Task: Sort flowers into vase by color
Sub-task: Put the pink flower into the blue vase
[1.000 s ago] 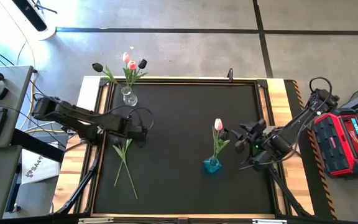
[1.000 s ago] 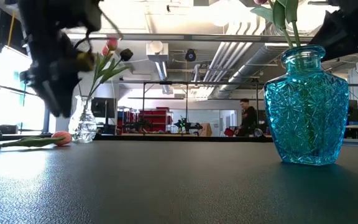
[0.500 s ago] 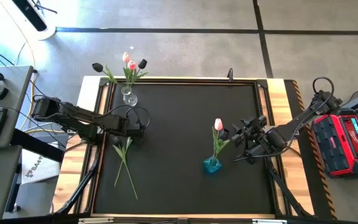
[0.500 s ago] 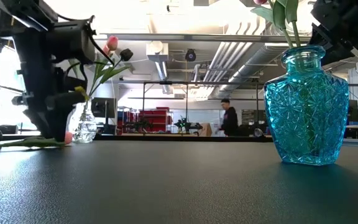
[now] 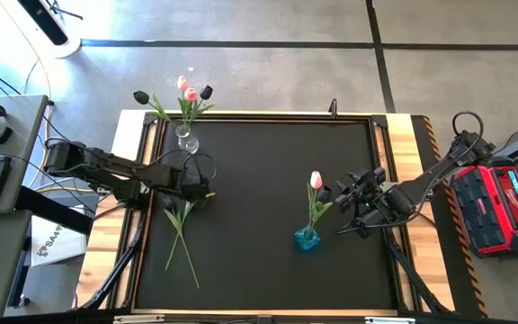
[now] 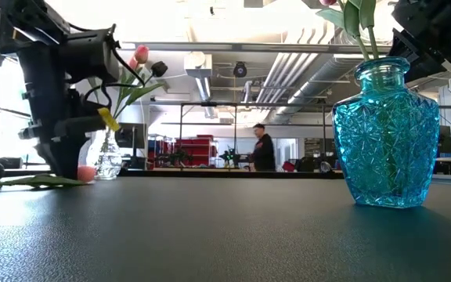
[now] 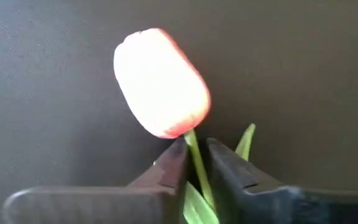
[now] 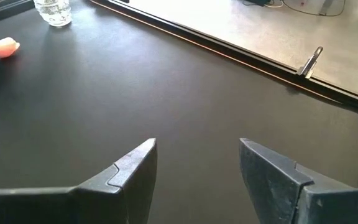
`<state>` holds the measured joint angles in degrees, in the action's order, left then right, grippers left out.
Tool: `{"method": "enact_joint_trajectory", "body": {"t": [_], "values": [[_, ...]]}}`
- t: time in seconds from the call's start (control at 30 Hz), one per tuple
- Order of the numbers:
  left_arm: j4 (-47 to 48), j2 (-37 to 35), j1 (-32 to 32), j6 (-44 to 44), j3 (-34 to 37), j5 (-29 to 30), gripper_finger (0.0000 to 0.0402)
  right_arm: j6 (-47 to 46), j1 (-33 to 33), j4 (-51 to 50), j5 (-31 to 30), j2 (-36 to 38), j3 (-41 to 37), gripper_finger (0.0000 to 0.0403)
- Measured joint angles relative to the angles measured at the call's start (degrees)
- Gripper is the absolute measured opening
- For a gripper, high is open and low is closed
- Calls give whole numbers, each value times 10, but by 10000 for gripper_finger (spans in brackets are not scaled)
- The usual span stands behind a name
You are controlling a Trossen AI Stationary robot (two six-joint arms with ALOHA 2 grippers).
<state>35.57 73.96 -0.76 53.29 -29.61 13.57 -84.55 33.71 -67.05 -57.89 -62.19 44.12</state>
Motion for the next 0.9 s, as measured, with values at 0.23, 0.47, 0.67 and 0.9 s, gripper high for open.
{"method": "enact_joint_trajectory", "body": {"t": [0.23, 0.47, 0.67, 0.9], "values": [[-11, -23, 1, -31, -31, -12, 7, 0, 0, 4, 3, 0, 0, 213], [-115, -62, 18, -80, -48, -11, 2, 0, 0, 9, 9, 0, 0, 213], [-268, -85, 27, -150, -48, -8, 1, 0, 0, 10, 9, 0, 0, 213], [-470, -82, 28, -329, -48, -6, 1, 0, 0, 11, 7, 0, 0, 213]]}}
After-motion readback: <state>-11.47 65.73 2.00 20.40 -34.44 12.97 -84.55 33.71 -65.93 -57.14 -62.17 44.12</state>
